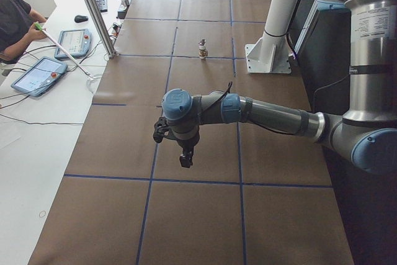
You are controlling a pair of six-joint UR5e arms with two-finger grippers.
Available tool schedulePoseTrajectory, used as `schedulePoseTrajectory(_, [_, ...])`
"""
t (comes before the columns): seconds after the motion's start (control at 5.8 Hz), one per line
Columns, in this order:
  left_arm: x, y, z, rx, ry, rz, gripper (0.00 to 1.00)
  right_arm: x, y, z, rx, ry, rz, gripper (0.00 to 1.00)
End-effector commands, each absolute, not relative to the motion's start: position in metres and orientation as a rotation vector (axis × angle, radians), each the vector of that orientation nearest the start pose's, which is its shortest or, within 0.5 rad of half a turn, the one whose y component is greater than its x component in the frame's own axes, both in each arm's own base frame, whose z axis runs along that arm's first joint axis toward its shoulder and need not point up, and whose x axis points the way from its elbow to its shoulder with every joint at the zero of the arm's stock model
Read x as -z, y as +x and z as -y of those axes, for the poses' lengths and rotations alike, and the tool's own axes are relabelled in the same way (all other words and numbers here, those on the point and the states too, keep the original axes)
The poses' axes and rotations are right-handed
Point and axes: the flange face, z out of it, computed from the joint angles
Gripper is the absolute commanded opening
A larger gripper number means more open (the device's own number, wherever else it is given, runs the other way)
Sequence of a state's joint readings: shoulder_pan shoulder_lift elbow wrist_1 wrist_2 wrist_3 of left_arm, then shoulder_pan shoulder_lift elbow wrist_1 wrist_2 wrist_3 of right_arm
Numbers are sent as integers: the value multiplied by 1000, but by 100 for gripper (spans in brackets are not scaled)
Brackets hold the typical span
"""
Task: Assemble PPR valve and pipe with both arms
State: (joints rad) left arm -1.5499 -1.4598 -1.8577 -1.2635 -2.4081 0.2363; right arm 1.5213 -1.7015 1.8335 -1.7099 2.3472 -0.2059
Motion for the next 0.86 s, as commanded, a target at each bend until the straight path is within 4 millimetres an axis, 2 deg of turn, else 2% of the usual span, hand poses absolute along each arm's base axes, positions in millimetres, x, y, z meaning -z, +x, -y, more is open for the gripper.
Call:
schedulePoseTrajectory(0.0, [-626,-50,429,-157,-94,-850,100,-589,42,435,249,80,777,100])
schedulePoseTrajectory(0.17, [-648,-50,429,-141,-135,-855,100,-587,42,435,248,83,780,100])
schedulePoseTrajectory(0.34, [-653,-50,433,-138,-144,-855,100,-587,42,435,236,77,781,100])
schedulePoseTrajectory(0.69, [-643,-50,443,-150,-121,-851,100,-589,42,434,233,74,786,100])
